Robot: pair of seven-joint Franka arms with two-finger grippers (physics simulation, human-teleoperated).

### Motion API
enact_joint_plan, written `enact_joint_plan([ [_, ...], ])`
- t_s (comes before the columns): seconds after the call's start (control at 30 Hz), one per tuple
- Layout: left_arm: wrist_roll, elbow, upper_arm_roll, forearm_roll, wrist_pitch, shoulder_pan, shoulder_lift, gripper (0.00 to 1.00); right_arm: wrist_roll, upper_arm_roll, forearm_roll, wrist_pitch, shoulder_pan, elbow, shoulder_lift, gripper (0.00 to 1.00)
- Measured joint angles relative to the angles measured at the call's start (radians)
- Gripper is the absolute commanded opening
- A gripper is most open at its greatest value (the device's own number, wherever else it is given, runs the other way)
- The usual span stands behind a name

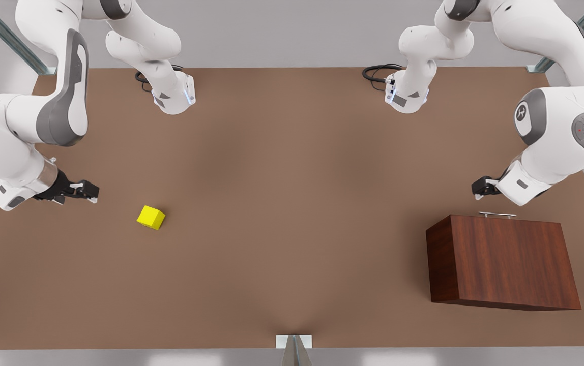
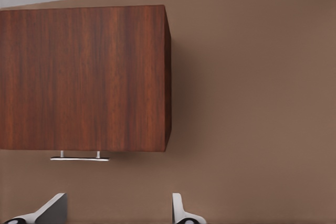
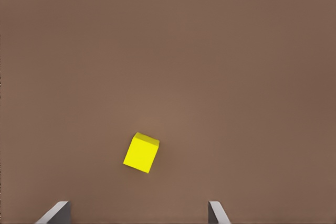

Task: Open the drawer with left arm, place the square in the middle with right arm, and place the square in the drawer with left arm

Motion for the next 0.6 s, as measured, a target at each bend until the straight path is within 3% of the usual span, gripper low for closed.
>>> enact_joint_plan([
  [0.1,-0.135,-0.153,0.024,0.004,0.117,-0.005,-0.082,1.00,-0.001,0.004,0.000,0.002,0.035,0.001,0.001,1.00],
  [0.23,-0.671,-0.431,0.126,0.005,0.338,-0.002,-0.227,1.00,-0.018,0.066,0.004,0.046,0.092,-0.050,0.006,1.00],
  [0.4,-1.074,-0.762,0.177,0.001,0.708,0.001,-0.315,1.00,-0.553,0.084,0.029,0.262,0.087,-0.240,0.008,1.00],
  [0.5,-1.143,-0.875,0.241,-0.010,0.826,0.013,-0.312,1.00,-0.772,0.084,0.032,0.409,0.085,-0.390,0.007,1.00],
  [0.6,-1.143,-0.893,0.265,-0.079,0.851,-0.003,-0.292,1.00,-0.828,0.081,0.035,0.470,0.064,-0.453,0.023,1.00],
])
